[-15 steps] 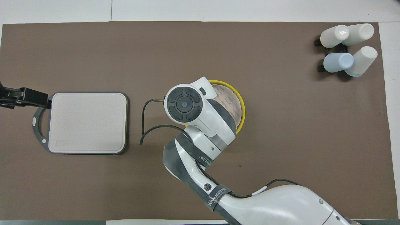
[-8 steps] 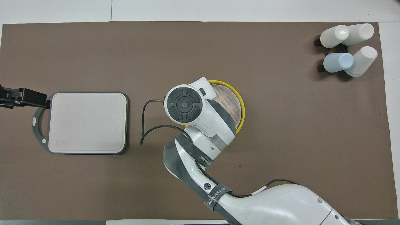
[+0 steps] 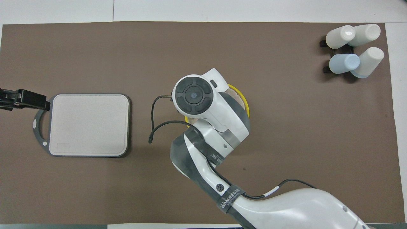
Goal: Place bun in steamer
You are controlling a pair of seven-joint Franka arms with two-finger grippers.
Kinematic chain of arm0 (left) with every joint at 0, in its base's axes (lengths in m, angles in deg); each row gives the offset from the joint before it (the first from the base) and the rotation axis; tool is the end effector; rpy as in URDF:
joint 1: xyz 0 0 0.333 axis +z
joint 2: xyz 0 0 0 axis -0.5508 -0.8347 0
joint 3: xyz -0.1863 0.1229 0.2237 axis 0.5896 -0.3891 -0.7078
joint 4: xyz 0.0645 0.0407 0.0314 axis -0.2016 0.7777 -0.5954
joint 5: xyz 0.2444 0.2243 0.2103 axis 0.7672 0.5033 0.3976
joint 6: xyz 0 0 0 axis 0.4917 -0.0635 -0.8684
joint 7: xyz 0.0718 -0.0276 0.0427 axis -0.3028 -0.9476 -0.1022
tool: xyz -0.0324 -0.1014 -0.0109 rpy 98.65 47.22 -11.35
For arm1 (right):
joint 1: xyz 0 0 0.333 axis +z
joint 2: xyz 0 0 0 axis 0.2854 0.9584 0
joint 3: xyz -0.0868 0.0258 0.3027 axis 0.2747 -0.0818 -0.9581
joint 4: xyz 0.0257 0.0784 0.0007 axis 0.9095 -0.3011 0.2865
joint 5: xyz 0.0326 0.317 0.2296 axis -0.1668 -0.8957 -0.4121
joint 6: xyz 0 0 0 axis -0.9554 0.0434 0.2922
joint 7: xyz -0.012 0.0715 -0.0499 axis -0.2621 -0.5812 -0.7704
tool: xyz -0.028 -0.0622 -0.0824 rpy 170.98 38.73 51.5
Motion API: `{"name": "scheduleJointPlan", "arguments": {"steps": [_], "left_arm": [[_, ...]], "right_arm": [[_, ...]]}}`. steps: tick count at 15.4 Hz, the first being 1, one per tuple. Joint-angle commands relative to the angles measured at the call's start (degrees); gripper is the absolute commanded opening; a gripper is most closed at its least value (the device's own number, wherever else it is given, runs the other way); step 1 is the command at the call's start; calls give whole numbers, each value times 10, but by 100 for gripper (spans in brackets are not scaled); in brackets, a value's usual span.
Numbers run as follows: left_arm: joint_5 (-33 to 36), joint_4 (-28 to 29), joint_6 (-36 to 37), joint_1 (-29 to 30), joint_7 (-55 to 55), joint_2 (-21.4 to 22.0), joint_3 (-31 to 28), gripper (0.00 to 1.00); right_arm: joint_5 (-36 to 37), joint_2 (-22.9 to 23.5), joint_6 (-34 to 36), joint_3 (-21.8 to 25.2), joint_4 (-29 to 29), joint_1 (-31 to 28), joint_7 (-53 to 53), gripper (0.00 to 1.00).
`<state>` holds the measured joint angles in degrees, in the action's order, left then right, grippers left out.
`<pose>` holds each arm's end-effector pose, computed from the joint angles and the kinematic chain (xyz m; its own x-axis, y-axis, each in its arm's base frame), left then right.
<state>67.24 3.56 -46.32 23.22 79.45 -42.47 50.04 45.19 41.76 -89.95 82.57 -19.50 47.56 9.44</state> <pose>0.5361 -0.0269 0.6270 0.9948 -0.0970 -0.0326 -0.0961 -0.9950 0.0269 0.5728 0.4042 0.4414 0.9747 -0.1489 0.1667 -0.1429 -0.9886 -0.0476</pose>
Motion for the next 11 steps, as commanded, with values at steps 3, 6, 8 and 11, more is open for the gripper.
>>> {"name": "scheduleJointPlan", "arguments": {"steps": [3, 6, 8, 11], "left_arm": [[11, 7, 0, -1, 8, 10, -3, 100], [11, 7, 0, -1, 7, 10, -3, 100], [11, 7, 0, -1, 7, 10, -3, 100], [11, 7, 0, -1, 7, 10, -3, 100]], "right_arm": [[-2, -114, 119, -7, -13, -131, -242, 100], [-3, -156, 170, -7, -15, -227, -401, 100], [-9, -176, 193, -7, -17, -274, -456, 100], [-53, -217, 253, -7, -45, -334, -484, 100]]}}
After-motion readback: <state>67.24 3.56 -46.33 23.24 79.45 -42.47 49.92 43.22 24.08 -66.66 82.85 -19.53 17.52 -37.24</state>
